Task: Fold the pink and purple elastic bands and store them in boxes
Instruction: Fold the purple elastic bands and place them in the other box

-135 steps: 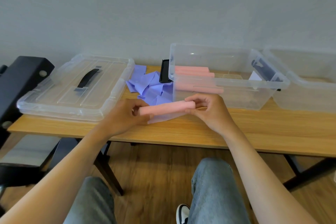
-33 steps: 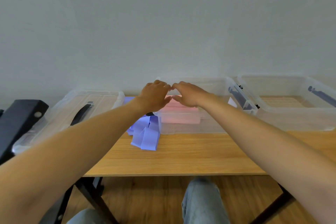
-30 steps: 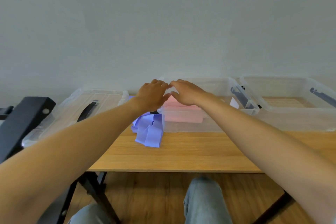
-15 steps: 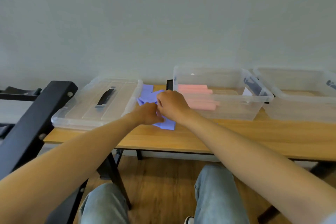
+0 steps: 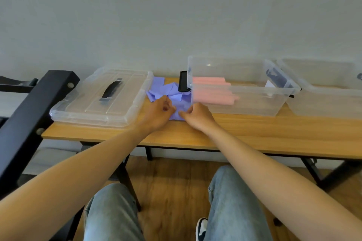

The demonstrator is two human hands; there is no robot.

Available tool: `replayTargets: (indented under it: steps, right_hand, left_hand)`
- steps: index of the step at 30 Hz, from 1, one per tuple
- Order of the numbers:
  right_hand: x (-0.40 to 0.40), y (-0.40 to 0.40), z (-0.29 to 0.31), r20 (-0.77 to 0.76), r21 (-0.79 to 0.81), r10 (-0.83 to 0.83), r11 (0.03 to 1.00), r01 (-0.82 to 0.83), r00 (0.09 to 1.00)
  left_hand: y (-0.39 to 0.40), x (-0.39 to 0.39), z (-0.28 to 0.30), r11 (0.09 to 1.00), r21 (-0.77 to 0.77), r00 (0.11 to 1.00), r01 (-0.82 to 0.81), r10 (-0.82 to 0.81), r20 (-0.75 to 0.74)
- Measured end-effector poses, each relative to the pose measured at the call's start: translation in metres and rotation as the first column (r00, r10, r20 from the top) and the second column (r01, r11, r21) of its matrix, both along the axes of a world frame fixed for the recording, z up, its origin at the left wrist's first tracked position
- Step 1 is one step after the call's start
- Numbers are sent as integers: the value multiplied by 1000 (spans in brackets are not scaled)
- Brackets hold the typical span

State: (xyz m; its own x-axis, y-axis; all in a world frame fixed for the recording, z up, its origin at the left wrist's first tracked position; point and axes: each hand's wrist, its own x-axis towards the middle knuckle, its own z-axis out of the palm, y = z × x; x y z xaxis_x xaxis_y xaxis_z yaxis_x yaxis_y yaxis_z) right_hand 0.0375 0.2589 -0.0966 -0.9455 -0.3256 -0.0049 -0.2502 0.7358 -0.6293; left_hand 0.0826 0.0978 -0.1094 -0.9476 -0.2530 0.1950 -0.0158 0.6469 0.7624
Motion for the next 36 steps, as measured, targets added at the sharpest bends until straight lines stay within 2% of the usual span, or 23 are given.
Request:
replayTargets:
  steps: [2, 6, 9, 13, 18, 20, 23, 25, 32, 36]
  right_hand:
    - [-1, 0, 5, 44, -196, 11, 981, -3, 999]
    - [3, 1, 25, 138, -526, 10, 848, 65, 990]
    - [1, 7, 42, 206, -635, 89, 770, 64, 975]
    - [0, 12, 56, 152, -656, 127, 755, 4, 980]
    - [9, 16, 72, -68, -674, 137, 724, -147, 988]
    - [12, 16, 80, -157, -663, 133, 720, -204, 979]
    - [21, 13, 96, -218, -721, 191, 629, -290, 957]
    - [26, 10, 109, -258, -727, 198, 605, -325, 946]
    - [33, 12, 137, -242, -727, 165, 622, -291, 956]
    - [36, 18, 137, -260, -696, 151, 656, -293, 954]
  left_hand:
    - [3, 4, 11, 986, 154, 998, 65, -61, -31]
    - [4, 10, 28, 978, 185, 988, 97, -72, -139]
    - [4, 15, 40, 972, 210, 977, 105, -62, -205]
    - [4, 22, 55, 985, 129, 946, 119, -73, -316]
    - [17, 36, 65, 991, 56, 913, 121, -90, -397]
    - [21, 38, 69, 992, 73, 894, 102, -59, -444]
    - [26, 44, 86, 975, 188, 848, 116, 1, -530]
    - [29, 47, 102, 968, 212, 817, 136, 12, -577]
    - [28, 56, 125, 956, 281, 818, 90, 90, -569]
    - [26, 70, 133, 948, 296, 820, 119, 74, -568]
